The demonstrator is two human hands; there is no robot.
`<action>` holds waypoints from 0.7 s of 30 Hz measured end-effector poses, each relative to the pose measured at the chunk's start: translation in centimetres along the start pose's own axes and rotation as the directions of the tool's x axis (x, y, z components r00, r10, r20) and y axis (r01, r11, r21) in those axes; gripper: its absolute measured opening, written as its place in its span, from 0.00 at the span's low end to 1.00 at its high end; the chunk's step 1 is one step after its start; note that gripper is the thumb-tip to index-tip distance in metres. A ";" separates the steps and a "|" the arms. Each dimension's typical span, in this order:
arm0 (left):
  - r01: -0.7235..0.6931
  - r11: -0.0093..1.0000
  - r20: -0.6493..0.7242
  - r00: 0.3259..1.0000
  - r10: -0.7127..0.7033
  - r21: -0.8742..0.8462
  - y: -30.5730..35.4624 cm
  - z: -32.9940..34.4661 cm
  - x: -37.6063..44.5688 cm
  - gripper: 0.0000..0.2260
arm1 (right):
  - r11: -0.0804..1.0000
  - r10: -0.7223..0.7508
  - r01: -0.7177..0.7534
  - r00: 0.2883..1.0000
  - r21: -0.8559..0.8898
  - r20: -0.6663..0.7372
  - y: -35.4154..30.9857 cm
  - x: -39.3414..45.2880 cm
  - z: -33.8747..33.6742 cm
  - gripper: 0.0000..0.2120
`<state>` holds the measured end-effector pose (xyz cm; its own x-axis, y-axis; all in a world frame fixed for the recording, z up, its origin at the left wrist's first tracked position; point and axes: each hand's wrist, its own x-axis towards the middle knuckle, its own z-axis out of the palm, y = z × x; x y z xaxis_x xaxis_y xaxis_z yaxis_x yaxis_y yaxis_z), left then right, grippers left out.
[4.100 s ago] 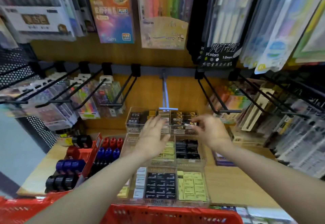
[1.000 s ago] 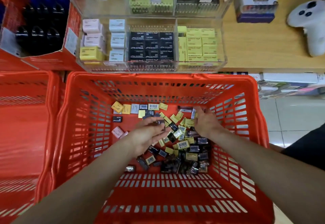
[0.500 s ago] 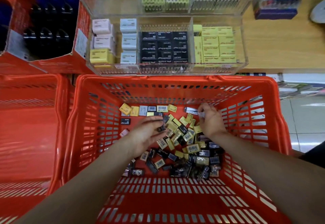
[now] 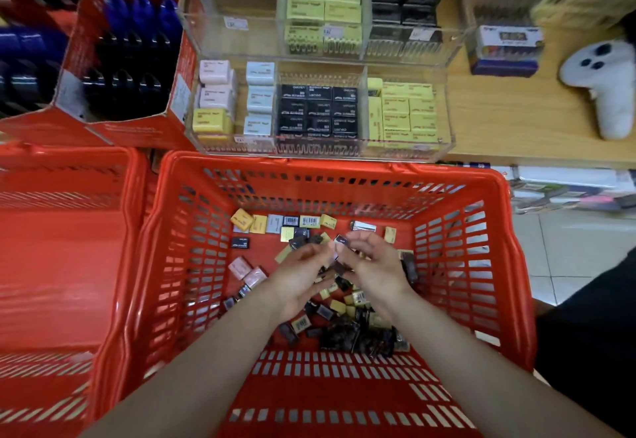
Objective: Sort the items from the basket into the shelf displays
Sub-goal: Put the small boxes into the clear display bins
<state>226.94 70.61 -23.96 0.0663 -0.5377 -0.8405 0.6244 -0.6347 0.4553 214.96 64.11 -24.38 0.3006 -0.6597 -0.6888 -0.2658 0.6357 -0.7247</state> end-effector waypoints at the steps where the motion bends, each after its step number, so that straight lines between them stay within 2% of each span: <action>1: -0.020 1.000 -0.002 1.000 0.020 -0.006 -0.1 -0.1 -0.1 0.18 | 1.000 -0.004 0.004 1.000 -0.012 -0.010 0.0 -0.1 0.1 0.11; 3: -0.033 0.998 -0.027 0.999 0.032 -0.050 -0.1 -0.4 -0.2 0.19 | 0.996 -0.047 0.045 0.999 -0.076 -0.020 0.0 -0.2 0.1 0.15; 7: -0.027 0.992 -0.094 0.995 0.016 -0.120 0.1 -1.1 -0.6 0.13 | 0.952 -0.181 0.161 0.982 -0.261 -0.054 -0.4 -0.6 -0.6 0.23; 12: -0.061 0.990 -0.057 0.997 0.054 -0.124 -0.3 -0.9 -1.1 0.10 | 0.945 -0.204 0.189 0.978 -0.268 -0.031 -0.7 -1.3 -0.4 0.13; 15: -0.096 0.983 -0.074 0.994 0.085 -0.158 -0.7 -0.9 -0.9 0.08 | 0.937 -0.235 0.217 0.971 -0.272 -0.036 -0.4 -1.2 0.0 0.12; 17: -0.104 0.978 -0.101 0.991 0.086 -0.183 -0.8 -1.2 -0.7 0.08 | 0.914 -0.250 0.241 0.968 -0.328 0.013 -0.3 -0.6 -0.2 0.11; 19: -0.095 0.979 -0.133 0.988 0.072 -0.178 -0.7 -1.7 -0.5 0.11 | 0.838 -0.288 0.278 0.956 -0.469 0.051 -0.1 0.6 -1.3 0.10; 21: -0.074 0.980 -0.179 0.983 0.041 -0.184 -0.4 -2.4 -0.4 0.15 | 0.640 -0.331 0.265 0.942 -0.721 0.053 0.1 2.6 -3.2 0.14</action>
<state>228.59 72.40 -24.52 0.2300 -0.4548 -0.8604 0.7502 -0.4803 0.4544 212.78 61.16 -26.27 0.4195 -0.8107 -0.4085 -0.7507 -0.0568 -0.6581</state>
